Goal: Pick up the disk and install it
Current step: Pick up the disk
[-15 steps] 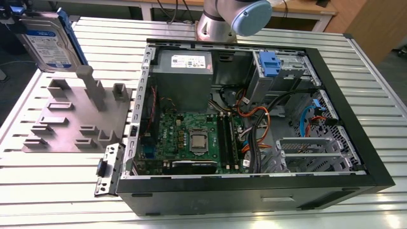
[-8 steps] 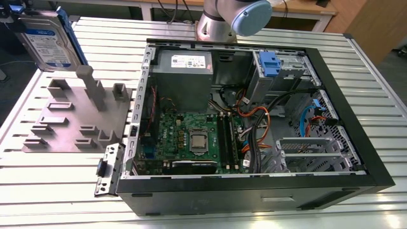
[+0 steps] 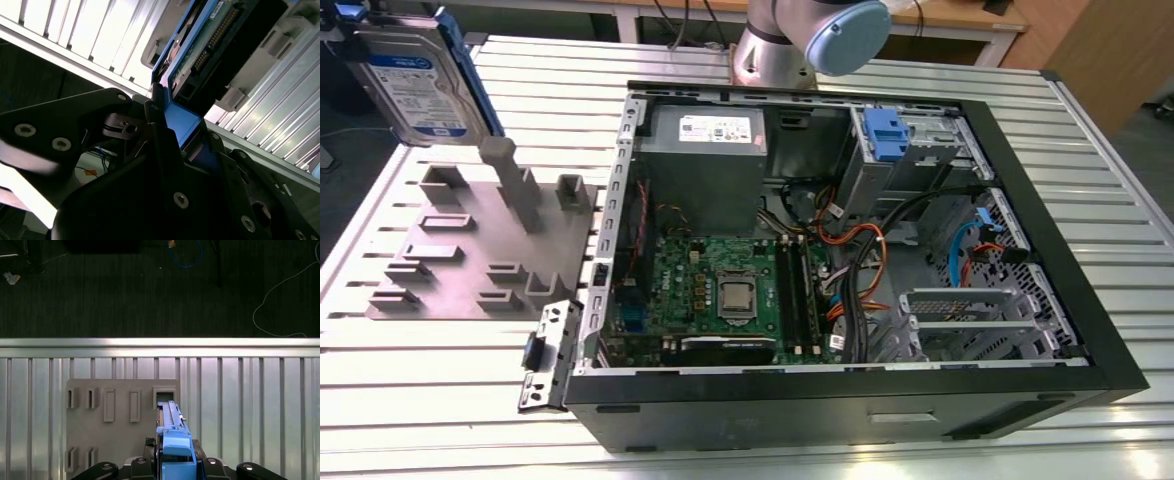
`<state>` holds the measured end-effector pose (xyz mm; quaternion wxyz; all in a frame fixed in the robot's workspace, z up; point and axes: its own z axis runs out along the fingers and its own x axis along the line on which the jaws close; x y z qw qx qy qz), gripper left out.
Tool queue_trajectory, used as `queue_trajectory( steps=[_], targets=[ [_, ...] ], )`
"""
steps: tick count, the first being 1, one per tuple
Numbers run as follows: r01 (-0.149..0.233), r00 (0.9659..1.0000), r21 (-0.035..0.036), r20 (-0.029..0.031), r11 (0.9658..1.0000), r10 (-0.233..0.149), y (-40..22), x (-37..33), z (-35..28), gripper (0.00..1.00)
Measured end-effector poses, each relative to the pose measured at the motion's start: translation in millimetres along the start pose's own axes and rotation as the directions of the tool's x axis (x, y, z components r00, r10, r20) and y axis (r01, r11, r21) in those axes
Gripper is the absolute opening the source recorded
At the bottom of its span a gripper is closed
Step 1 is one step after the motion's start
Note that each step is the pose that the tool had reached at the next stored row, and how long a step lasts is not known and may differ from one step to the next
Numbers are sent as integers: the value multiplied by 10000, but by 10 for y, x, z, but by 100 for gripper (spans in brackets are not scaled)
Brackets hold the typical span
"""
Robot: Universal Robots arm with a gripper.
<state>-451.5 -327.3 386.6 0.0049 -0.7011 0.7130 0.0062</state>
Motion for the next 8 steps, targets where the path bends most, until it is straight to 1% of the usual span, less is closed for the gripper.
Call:
queue_trajectory(
  steps=[8],
  targets=[
    [0,10000,0,0,10000,0,0,0,-34,36]
  ],
)
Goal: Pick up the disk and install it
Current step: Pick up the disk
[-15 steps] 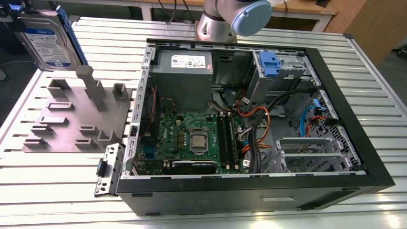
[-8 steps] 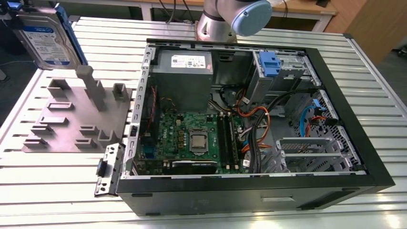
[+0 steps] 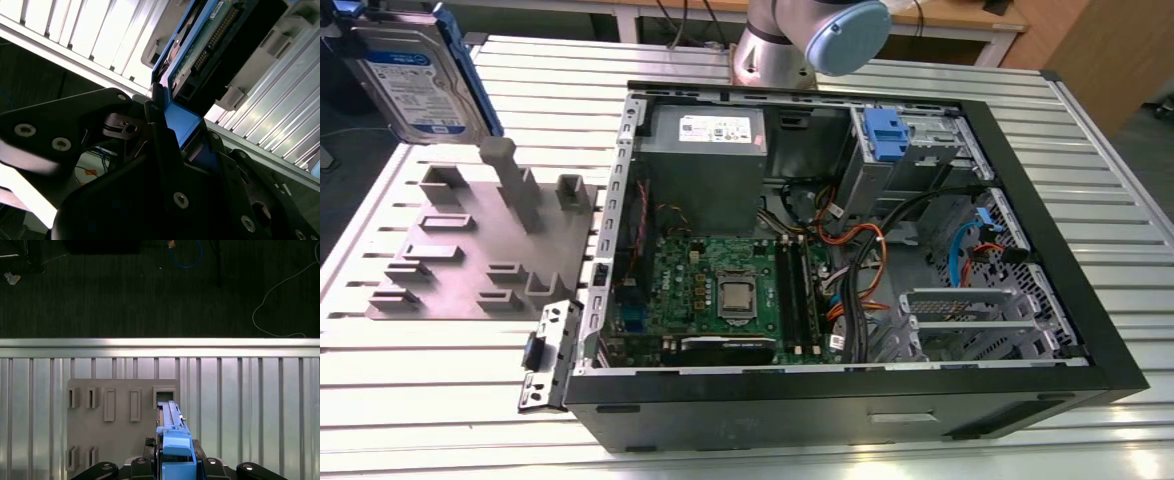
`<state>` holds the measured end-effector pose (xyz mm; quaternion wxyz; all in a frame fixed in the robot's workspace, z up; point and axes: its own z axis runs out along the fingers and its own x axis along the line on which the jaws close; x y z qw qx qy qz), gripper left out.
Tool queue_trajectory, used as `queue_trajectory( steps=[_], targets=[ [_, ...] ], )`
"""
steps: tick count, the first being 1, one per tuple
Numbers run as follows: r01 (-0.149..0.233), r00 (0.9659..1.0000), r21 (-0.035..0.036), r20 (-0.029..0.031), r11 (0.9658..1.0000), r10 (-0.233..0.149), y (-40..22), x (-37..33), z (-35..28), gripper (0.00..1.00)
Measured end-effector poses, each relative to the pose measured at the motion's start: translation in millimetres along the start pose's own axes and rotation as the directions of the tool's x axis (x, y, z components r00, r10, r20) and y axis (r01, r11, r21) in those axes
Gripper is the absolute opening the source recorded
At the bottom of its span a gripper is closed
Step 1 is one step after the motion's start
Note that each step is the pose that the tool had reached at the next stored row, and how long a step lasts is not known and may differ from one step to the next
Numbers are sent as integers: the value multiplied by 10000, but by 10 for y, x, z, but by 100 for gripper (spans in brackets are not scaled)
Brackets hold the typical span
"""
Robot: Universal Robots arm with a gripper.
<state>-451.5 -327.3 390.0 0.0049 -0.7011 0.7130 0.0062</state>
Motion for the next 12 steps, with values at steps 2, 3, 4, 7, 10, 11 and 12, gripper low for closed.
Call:
queue_trajectory(
  steps=[2,3,4,7,10,11,12],
  targets=[
    [0,10000,0,0,10000,0,0,0,-8,36],
    [0,10000,0,0,10000,0,0,0,-11,36],
    [0,10000,1,0,10000,0,0,0,-13,36],
    [0,10000,0,0,10000,0,0,0,-19,36],
    [0,10000,0,0,10000,0,0,0,-24,36],
    [0,10000,0,0,10000,0,0,0,-24,36],
    [0,10000,1,0,10000,0,0,0,-25,36]
  ],
)
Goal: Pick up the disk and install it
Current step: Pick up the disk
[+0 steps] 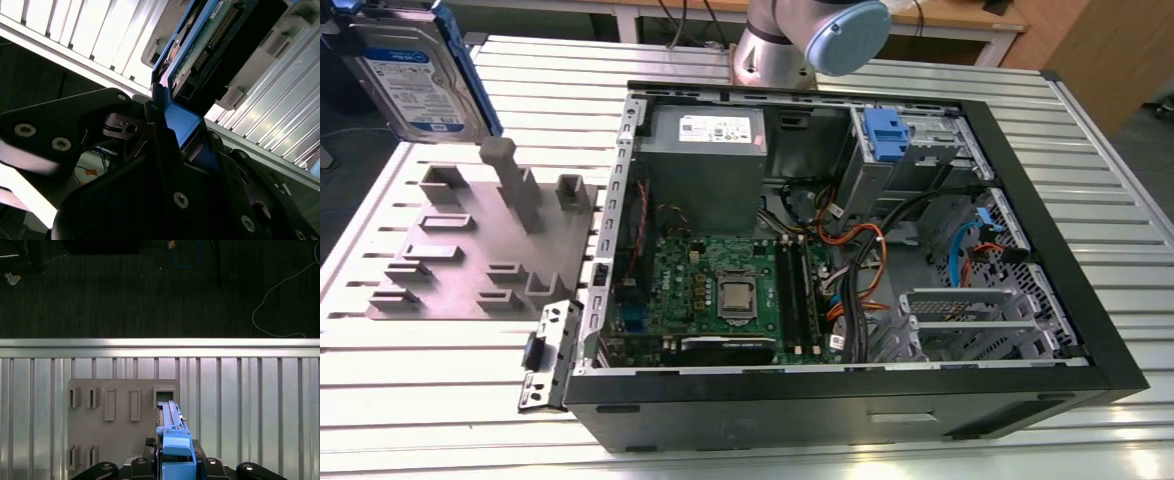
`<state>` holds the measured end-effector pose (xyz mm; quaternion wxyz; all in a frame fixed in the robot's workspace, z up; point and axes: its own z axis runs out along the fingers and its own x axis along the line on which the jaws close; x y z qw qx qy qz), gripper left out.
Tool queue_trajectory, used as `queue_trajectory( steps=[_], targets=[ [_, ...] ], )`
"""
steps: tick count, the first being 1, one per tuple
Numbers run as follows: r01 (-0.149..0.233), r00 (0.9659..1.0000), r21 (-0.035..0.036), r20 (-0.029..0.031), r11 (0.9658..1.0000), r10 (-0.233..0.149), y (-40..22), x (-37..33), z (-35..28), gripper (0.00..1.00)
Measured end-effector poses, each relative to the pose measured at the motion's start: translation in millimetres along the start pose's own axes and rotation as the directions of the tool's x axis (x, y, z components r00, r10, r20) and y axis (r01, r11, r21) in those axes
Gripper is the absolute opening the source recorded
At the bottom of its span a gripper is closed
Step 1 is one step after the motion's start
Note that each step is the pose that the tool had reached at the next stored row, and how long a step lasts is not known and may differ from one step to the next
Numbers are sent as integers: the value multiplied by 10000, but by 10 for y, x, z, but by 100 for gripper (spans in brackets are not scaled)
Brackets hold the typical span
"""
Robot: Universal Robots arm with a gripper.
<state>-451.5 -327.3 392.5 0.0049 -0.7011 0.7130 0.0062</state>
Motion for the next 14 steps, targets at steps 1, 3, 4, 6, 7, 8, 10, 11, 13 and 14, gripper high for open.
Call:
queue_trajectory(
  steps=[1,3,4,6,7,8,10,11,13,14],
  targets=[
    [0,10000,-1,0,10000,0,0,0,-2,36],
    [0,10000,-3,-1,10000,0,0,0,-9,36],
    [0,10000,-2,-1,10000,0,0,0,-12,36],
    [0,10000,1,0,10000,0,0,0,-16,36],
    [0,10000,1,1,10000,0,0,0,-18,36],
    [0,10000,-1,0,10000,0,0,0,-20,36],
    [0,10000,0,0,10000,0,0,0,-23,36],
    [0,10000,-1,0,10000,0,0,-1,-25,36],
    [0,10000,-1,-1,10000,0,0,0,-30,36],
    [0,10000,-2,-1,10000,0,0,0,-33,36]
  ],
)
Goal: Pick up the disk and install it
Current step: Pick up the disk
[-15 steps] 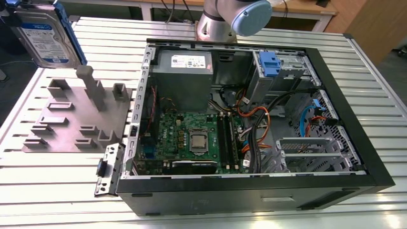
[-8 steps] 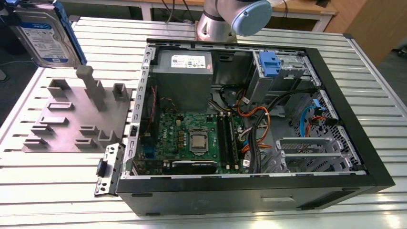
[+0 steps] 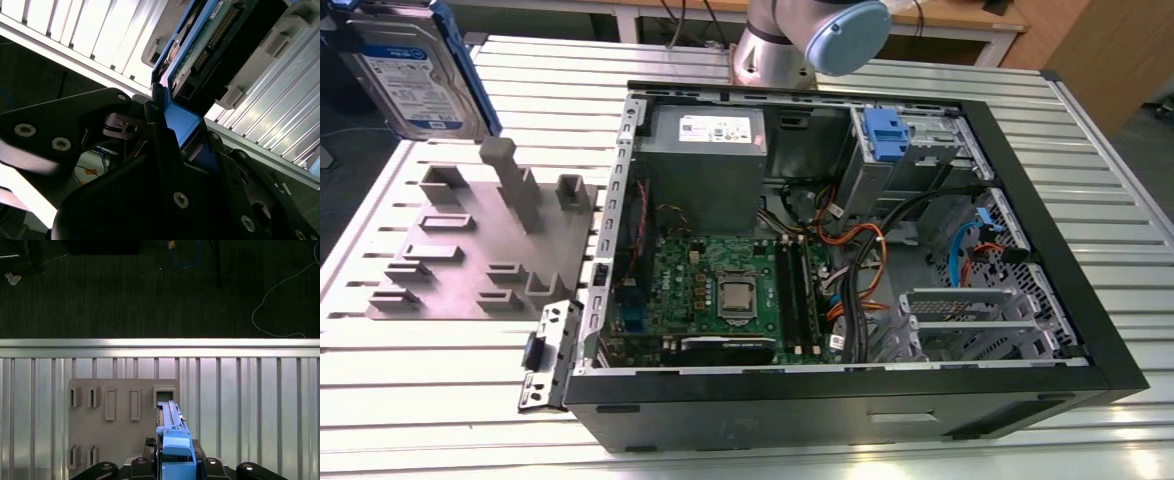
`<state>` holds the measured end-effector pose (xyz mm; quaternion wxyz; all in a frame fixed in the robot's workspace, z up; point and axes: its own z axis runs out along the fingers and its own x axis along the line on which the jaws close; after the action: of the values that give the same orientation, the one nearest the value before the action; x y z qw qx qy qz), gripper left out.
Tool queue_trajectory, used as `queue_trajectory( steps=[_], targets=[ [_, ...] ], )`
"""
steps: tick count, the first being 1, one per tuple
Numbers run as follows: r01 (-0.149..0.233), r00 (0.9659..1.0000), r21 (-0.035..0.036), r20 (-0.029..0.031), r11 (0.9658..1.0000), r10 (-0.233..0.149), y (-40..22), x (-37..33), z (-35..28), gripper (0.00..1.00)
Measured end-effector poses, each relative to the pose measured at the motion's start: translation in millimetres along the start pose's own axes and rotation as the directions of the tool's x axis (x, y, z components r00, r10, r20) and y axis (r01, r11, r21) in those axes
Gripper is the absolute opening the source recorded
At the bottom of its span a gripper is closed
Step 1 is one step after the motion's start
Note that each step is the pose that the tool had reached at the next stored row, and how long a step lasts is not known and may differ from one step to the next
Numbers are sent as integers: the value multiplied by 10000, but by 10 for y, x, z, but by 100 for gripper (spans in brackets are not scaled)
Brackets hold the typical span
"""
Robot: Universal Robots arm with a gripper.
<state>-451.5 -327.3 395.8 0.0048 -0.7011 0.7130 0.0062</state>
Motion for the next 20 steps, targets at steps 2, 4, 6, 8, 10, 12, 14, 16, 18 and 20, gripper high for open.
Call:
queue_trajectory(
  steps=[2,4,6,8,10,12,14,16,18,20],
  targets=[
    [0,10000,1,0,10000,0,0,0,-8,36],
    [0,10000,1,0,10000,0,0,0,-14,36],
    [0,10000,1,0,10000,0,0,0,-21,36],
    [0,10000,1,0,10000,0,0,-1,-31,36],
    [0,10000,1,1,10000,0,0,-1,-39,36],
    [0,10000,1,1,10000,0,0,-1,-47,36],
    [0,10000,1,0,10000,0,0,-1,-55,36],
    [0,10000,1,0,10000,0,0,-1,-62,36],
    [0,10000,1,1,10000,0,0,-1,-69,36],
    [0,10000,2,1,10000,0,0,-1,-73,36]
  ],
)
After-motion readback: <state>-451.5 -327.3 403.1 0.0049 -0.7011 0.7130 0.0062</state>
